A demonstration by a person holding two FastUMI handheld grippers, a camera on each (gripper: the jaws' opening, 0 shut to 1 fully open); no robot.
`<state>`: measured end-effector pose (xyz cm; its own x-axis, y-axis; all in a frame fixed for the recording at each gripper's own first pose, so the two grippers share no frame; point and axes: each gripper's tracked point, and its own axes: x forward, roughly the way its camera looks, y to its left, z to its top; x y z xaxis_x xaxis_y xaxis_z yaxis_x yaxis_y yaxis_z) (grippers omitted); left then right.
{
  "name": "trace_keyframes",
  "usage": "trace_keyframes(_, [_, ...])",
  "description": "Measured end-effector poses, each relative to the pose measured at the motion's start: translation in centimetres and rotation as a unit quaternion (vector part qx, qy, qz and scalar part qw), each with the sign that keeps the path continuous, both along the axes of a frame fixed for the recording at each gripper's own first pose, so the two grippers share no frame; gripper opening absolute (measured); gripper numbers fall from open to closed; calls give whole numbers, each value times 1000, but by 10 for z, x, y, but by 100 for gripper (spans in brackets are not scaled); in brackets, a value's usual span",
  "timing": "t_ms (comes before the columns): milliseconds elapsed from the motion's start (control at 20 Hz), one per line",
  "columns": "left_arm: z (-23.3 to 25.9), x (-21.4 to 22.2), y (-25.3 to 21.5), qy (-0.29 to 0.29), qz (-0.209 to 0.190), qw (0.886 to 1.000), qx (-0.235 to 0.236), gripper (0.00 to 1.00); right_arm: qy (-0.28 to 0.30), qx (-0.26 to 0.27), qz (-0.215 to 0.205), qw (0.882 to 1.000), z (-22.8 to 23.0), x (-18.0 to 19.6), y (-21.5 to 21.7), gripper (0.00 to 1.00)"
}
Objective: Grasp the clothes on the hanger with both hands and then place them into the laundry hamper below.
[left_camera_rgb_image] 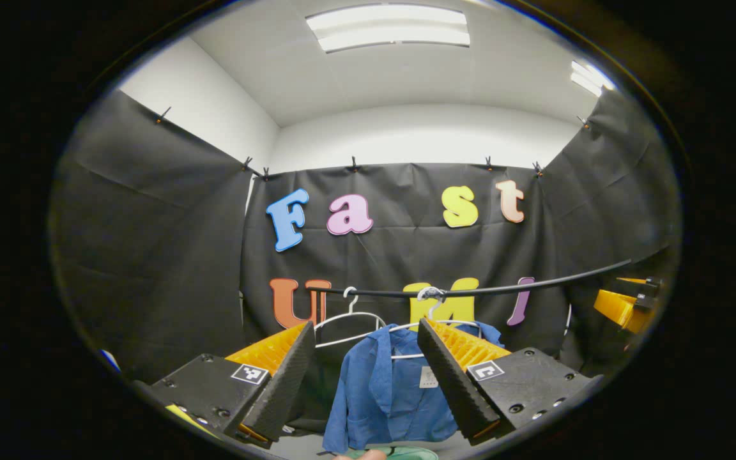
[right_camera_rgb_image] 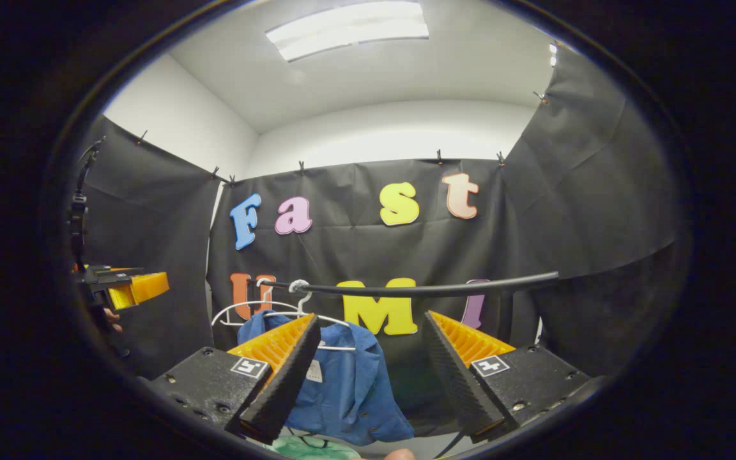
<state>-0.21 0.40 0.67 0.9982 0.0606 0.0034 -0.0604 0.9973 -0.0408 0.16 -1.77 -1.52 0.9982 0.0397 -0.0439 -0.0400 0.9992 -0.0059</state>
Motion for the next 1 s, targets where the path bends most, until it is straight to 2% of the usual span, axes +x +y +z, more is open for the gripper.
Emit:
trace_keyframes(400, [2,-2,12,-2,7,1000,7,99,1,3,4,1000,-2,6,5,100])
trace_keyframes(700, [3,-9,21,-2,30,999,14,99,11,8,14,1000,-11,8,6,100])
trace_keyframes(1000, [-6,-12,38,4,31,999,13,98,24,10,2,1000,-24,15,12,99])
